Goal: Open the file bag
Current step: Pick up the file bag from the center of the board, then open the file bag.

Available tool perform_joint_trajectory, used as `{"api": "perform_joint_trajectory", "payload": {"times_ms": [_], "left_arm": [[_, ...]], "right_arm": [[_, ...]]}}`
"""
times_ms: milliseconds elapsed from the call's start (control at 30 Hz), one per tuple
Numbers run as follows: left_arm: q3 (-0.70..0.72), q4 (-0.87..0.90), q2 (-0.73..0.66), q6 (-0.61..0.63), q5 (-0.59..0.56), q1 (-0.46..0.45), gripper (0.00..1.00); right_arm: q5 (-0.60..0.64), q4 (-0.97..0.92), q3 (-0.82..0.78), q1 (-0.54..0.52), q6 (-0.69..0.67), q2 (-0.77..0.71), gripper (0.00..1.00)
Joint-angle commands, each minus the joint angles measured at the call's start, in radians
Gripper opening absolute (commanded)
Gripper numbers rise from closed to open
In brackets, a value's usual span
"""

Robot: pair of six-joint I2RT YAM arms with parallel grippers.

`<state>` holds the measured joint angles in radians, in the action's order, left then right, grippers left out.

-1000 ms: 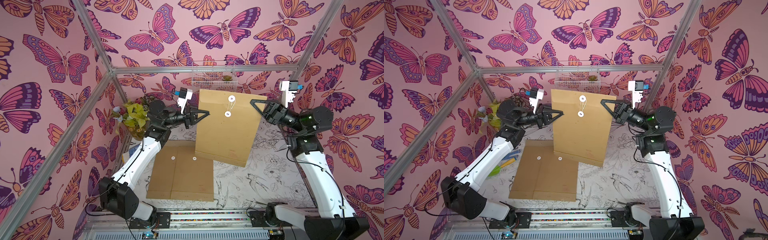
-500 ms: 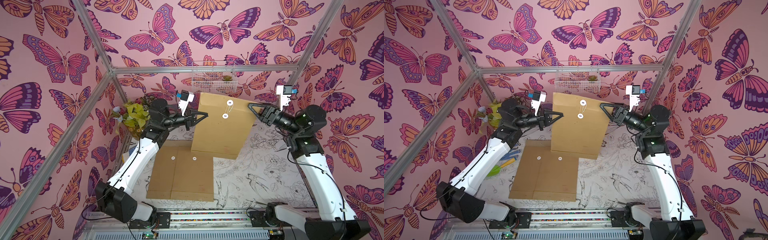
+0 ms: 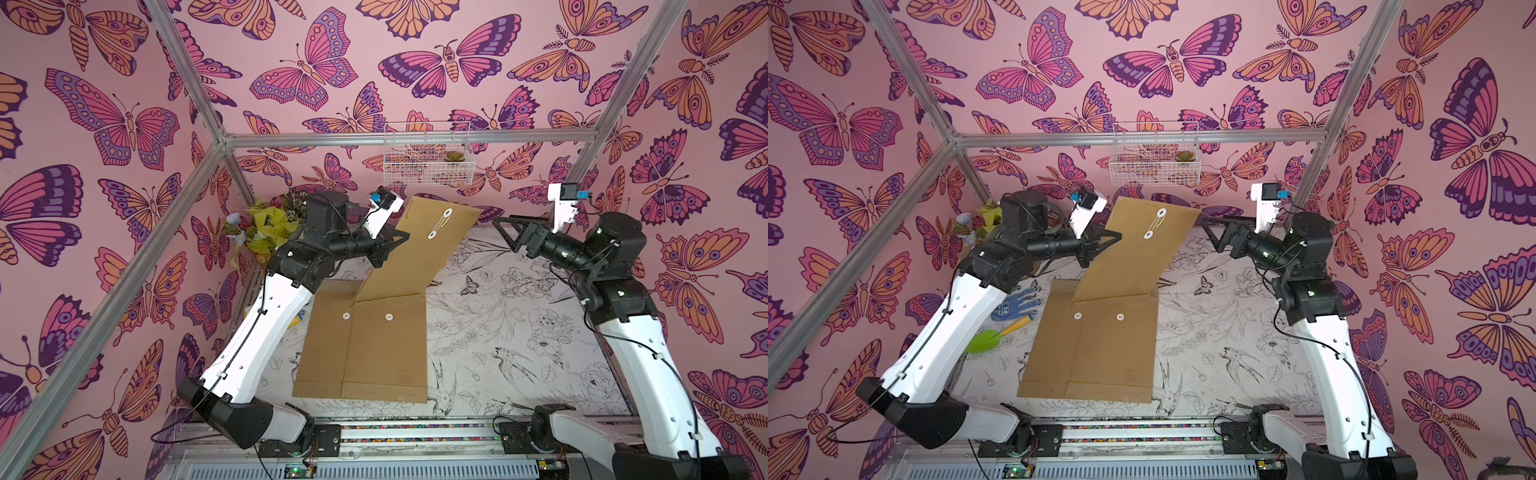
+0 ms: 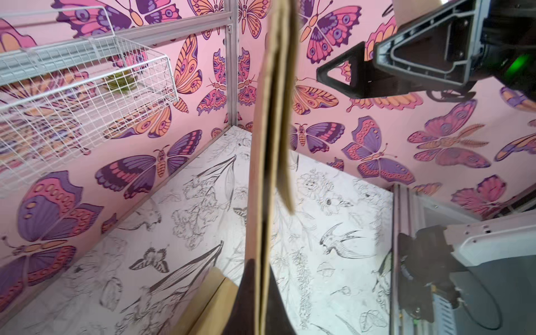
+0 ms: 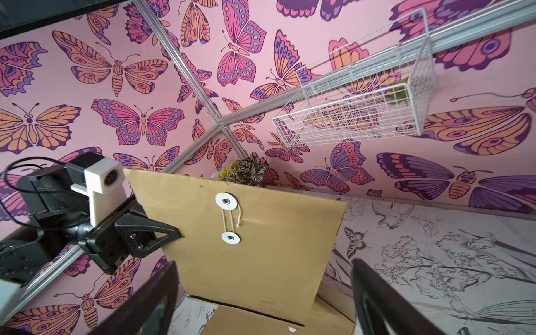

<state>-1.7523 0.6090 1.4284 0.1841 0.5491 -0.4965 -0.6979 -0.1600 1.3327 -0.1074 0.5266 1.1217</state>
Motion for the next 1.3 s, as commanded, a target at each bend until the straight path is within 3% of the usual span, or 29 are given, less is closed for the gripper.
{"api": "perform_joint_trajectory", "payload": {"times_ms": [0, 200, 333, 467, 600, 800, 1267], "left_arm": [[-0.069, 0.154, 0.020, 0.125, -0.198, -0.048, 0.00], [-0.138, 0.226, 0.049, 0.171, -0.437, -0.144, 0.00], [-0.149, 0.236, 0.050, 0.172, -0.498, -0.171, 0.00], [-0.178, 0.257, 0.067, 0.187, -0.550, -0.202, 0.00], [-0.201, 0.267, 0.086, 0.185, -0.599, -0.220, 0.00], [-0.212, 0.265, 0.104, 0.153, -0.582, -0.223, 0.00], [-0.202, 0.265, 0.105, 0.143, -0.572, -0.229, 0.00]], "right_arm": [[-0.077, 0.100, -0.037, -0.065, 0.080, 0.050, 0.88], [-0.073, 0.439, -0.182, -0.133, 0.354, 0.122, 0.73], [-0.047, 0.640, -0.268, -0.135, 0.519, 0.158, 0.61], [-0.022, 0.788, -0.316, -0.158, 0.623, 0.204, 0.59], [0.047, 0.850, -0.355, -0.199, 0.657, 0.214, 0.59], [0.148, 0.923, -0.395, -0.250, 0.661, 0.216, 0.58], [0.137, 1.025, -0.375, -0.304, 0.754, 0.333, 0.53]]}}
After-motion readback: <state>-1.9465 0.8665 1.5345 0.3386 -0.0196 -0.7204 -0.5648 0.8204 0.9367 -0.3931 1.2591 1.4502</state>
